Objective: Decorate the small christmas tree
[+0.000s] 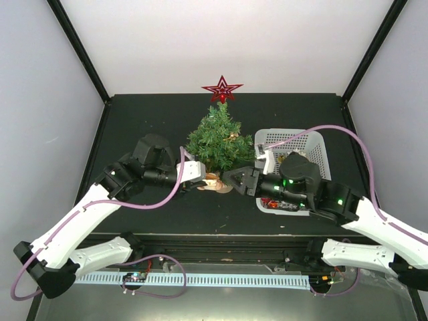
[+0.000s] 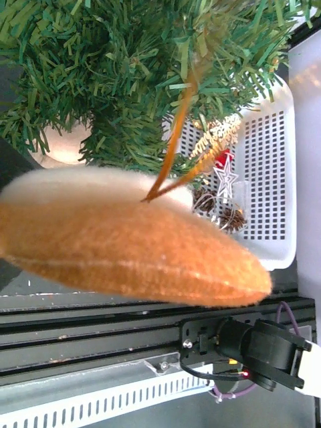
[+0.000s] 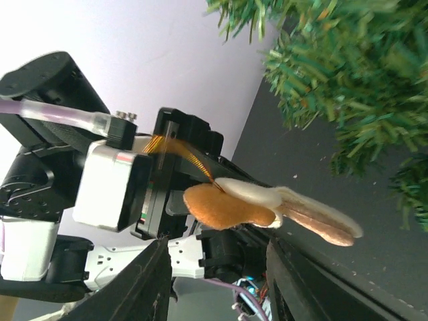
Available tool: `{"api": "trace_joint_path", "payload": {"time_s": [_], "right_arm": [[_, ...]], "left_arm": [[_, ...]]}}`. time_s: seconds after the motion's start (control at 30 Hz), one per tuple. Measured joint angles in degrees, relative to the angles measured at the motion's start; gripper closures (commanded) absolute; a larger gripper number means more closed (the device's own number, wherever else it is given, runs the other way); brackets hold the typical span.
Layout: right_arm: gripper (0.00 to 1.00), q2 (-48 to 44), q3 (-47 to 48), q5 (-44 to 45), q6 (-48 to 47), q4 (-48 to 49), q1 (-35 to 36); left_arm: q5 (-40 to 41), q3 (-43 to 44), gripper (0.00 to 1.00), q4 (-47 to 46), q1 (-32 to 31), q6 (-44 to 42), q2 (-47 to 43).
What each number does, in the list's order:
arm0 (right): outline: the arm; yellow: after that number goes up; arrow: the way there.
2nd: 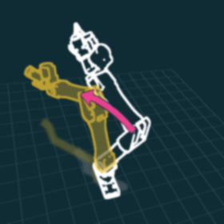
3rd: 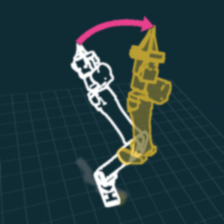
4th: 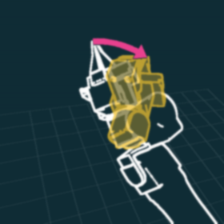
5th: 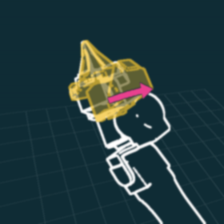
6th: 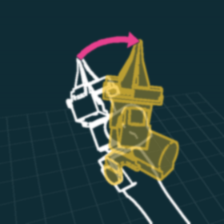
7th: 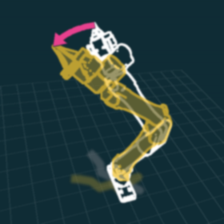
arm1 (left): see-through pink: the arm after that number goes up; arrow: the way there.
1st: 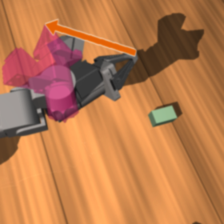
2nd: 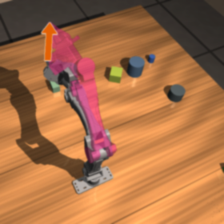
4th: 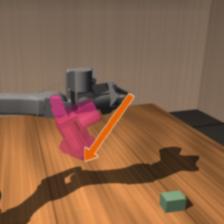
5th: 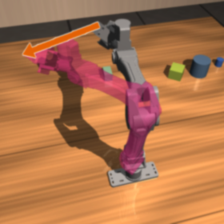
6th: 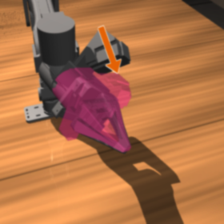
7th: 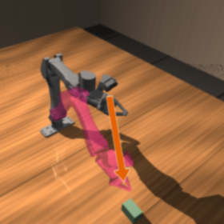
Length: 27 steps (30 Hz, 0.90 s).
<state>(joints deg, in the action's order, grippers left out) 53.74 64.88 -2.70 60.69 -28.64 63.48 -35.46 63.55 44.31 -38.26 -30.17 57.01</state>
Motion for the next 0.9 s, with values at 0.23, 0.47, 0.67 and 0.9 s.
{"api": "trace_joint_path", "payload": {"time_s": [0.23, 0.47, 0.67, 0.9], "right_arm": [[0.57, -6.38, 2.01, 5.35, -3.91, -4.83, 0.00], [0.57, -9.25, 2.38, 8.44, -6.01, -7.48, 0.00], [0.57, -9.29, 1.27, 8.96, -6.75, -7.78, 0.00], [0.57, -9.38, 0.09, 9.11, -7.28, -7.76, 0.00]], "left_arm": [[1.66, 1.11, 0.98, 2.03, 0.00, -3.08, 0.98], [2.73, 3.63, 0.98, 3.13, 0.00, -5.79, 3.54], [2.75, 6.10, 0.98, 3.82, 0.02, -7.23, 5.20], [1.97, 7.23, 0.98, 4.98, 0.02, -8.00, 6.25]]}}
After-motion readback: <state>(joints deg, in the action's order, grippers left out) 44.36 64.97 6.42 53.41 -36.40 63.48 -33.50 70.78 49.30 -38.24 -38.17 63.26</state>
